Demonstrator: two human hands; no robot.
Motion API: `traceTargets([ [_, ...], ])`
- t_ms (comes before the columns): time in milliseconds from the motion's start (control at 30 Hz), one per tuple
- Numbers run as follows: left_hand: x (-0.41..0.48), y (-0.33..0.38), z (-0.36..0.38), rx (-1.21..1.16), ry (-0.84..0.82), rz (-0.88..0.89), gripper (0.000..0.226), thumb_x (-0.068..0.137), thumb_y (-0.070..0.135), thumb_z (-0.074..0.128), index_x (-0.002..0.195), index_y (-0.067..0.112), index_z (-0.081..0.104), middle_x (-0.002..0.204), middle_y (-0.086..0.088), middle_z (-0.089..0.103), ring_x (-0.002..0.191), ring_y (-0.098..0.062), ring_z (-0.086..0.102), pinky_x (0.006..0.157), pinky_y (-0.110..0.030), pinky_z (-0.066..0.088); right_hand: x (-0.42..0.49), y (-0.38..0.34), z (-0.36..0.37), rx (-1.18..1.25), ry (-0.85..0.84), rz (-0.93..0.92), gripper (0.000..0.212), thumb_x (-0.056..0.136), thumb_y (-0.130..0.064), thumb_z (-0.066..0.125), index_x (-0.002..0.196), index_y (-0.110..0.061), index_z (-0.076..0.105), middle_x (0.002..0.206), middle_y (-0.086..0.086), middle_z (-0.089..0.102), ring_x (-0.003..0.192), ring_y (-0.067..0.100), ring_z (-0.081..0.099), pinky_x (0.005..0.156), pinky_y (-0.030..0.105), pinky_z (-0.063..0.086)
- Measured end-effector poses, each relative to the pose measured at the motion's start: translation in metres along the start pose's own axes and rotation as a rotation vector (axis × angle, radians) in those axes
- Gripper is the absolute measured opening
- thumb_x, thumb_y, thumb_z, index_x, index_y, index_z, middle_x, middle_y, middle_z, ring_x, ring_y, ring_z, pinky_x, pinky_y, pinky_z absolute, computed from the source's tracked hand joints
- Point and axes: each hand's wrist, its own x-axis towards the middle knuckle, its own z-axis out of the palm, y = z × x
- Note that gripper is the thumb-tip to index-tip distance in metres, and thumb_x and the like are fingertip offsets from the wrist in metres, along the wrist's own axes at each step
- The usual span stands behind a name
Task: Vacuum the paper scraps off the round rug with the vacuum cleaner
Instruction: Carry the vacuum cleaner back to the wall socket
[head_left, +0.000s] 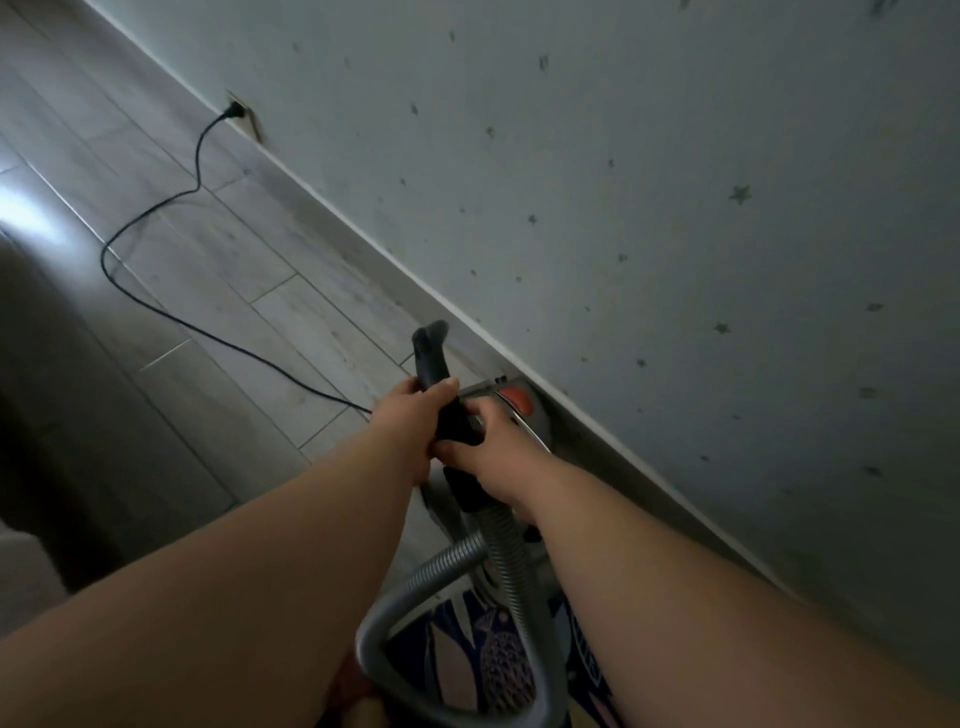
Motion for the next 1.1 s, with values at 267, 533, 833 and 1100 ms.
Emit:
traceTargets([
  [267,0.069,0.006,-0.028,-0.138,0.004,-0.118,0.008,0.096,0.010,0.048,0.099,0.005,0.052,0.082,-0.012,0.058,0.074,-0.022,0.057,0.079,-0.039,0.052,0.083,0.012,-0.017,-0.155,0.210,0.082,0.053,0.105,-0.039,0.040,0.154,-0.020,0.032,0.155,0.008,0.040,0.137,0.028,0.042,0.110,0.039,0.035],
  [533,0.144,-0.039,-0.039,-0.116,0.117,-0.273,0.047,0.085,0.055,0.059,0.109,0.014,0.059,0.080,-0.006,0.061,0.068,-0.020,0.059,0.067,-0.038,0.052,0.179,0.070,-0.044,-0.608,0.179,0.181,0.069,0.107,-0.033,0.036,0.159,-0.012,-0.004,0.167,0.005,-0.009,0.154,0.023,-0.003,0.124,0.043,0.011],
  [833,0.194,-0.060,-0.021,-0.008,0.032,-0.356,0.026,0.087,0.034,0.065,0.092,0.010,0.057,0.061,-0.005,0.052,0.049,-0.016,0.050,0.057,-0.028,0.049,0.263,0.118,-0.046,-0.703,0.046,0.252,0.069,0.106,-0.039,0.031,0.159,-0.016,-0.008,0.166,0.003,-0.016,0.153,0.024,-0.010,0.124,0.049,0.007],
  [1100,0.221,-0.066,-0.009,-0.024,0.011,-0.384,0.018,0.091,0.022,0.060,0.083,0.007,0.054,0.057,-0.005,0.050,0.040,-0.013,0.048,0.040,-0.019,0.047,0.299,0.132,-0.054,-0.622,-0.023,0.285,0.063,0.107,-0.035,0.026,0.159,-0.019,-0.006,0.167,0.001,-0.010,0.153,0.022,-0.008,0.124,0.049,0.003],
])
